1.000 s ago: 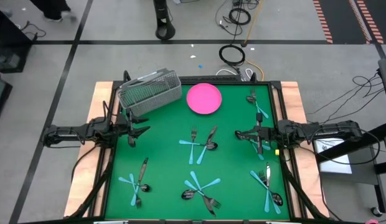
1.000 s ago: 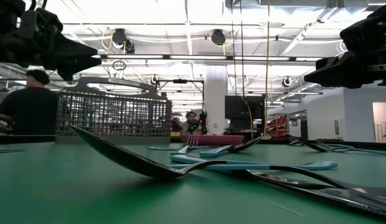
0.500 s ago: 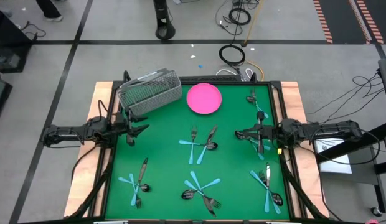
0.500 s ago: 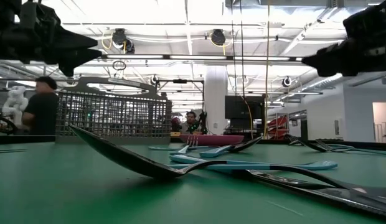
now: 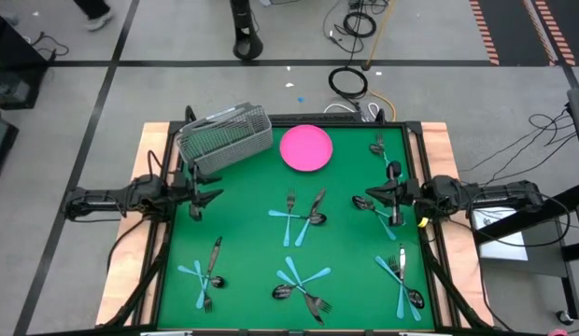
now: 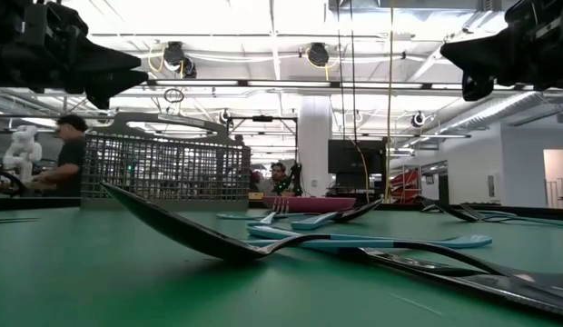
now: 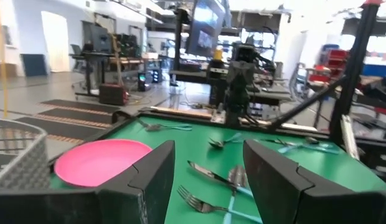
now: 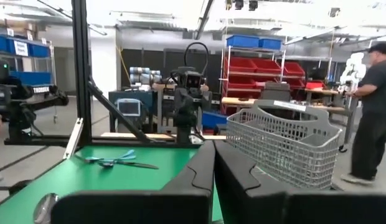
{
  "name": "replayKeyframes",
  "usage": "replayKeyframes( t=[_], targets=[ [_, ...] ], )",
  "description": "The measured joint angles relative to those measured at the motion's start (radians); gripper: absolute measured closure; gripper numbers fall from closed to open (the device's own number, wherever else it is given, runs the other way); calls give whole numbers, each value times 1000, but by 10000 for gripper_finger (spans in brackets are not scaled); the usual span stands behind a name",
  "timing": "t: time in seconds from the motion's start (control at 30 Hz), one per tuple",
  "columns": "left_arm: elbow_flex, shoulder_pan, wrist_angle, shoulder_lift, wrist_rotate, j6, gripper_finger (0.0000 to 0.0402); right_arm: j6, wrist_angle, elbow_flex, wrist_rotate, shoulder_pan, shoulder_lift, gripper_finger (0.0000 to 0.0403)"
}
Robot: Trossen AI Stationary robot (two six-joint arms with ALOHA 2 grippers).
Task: Sort silverware
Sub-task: Put the blue fork into the gray silverware holder
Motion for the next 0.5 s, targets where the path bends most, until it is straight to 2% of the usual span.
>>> replayKeyframes(
  t=[0.07, 0.2, 0.33, 0.5],
  targets=[
    [1, 0, 0, 20, 17, -13, 210, 68, 0, 0, 0, 0, 0, 403],
    [39, 0, -3, 91, 29, -47, 210, 95, 0, 0, 29, -1, 0, 403],
    [112, 0, -3, 205, 30, -46, 210, 100, 0, 0, 33, -1, 5, 403],
    [212, 2, -39, 394, 31, -26, 210, 132, 0, 0, 96, -1, 5, 403]
  ],
)
